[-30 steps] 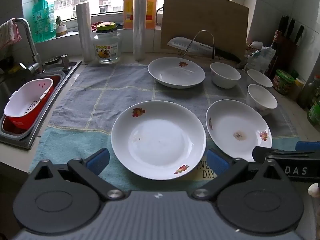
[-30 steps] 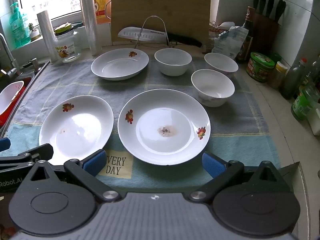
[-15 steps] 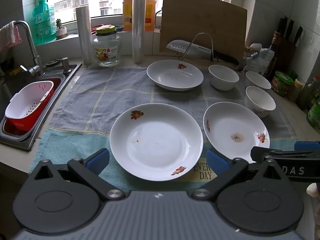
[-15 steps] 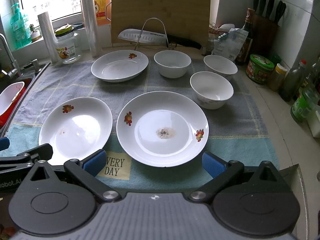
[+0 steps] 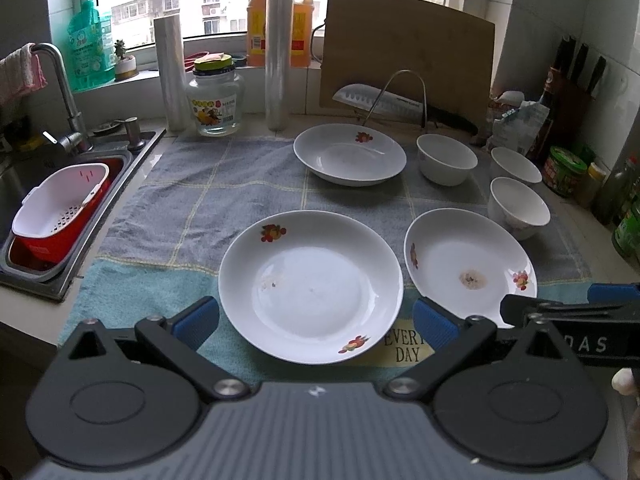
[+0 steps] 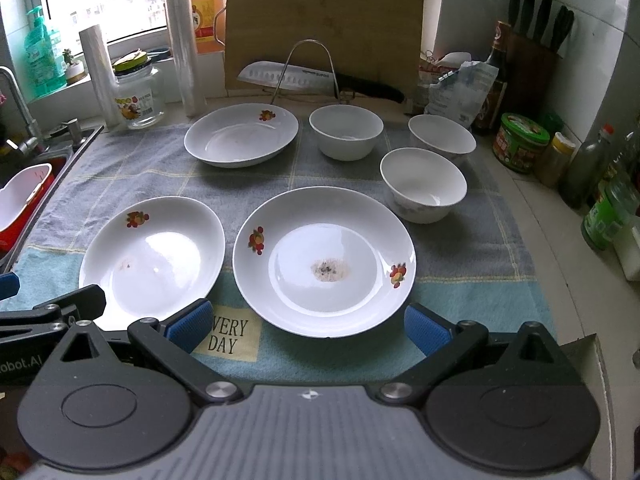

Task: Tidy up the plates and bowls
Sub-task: 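Move the left tool toward the large white flower-print plate's rim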

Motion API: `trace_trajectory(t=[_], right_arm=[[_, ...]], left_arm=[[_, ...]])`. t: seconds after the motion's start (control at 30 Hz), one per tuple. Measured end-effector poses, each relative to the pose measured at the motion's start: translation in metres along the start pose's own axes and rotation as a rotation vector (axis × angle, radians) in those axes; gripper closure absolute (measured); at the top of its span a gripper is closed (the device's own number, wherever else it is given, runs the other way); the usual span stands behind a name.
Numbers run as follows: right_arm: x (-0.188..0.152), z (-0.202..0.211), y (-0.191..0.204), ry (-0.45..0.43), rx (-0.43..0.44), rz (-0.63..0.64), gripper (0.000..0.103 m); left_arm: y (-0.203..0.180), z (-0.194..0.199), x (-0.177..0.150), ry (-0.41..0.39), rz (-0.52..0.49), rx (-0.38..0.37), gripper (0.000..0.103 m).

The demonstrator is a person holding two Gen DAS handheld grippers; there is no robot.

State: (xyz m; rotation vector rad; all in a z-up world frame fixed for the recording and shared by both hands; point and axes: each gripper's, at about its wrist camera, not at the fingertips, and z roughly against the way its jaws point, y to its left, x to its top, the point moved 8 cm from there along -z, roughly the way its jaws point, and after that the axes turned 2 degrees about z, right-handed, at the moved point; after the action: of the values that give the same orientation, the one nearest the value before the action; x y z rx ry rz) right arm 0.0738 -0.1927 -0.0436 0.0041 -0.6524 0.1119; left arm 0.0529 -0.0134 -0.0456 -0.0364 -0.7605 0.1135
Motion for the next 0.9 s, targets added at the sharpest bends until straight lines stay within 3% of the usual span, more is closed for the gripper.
trace_trajectory(t=[0.9], right_arm=[[-0.0028,0.0018,-0.0077,-0.011,0.012,0.006,0.000]], left_arm=[[-0.0070,0.0052,-0.0011,-0.014,0.002,0.016,0.001]])
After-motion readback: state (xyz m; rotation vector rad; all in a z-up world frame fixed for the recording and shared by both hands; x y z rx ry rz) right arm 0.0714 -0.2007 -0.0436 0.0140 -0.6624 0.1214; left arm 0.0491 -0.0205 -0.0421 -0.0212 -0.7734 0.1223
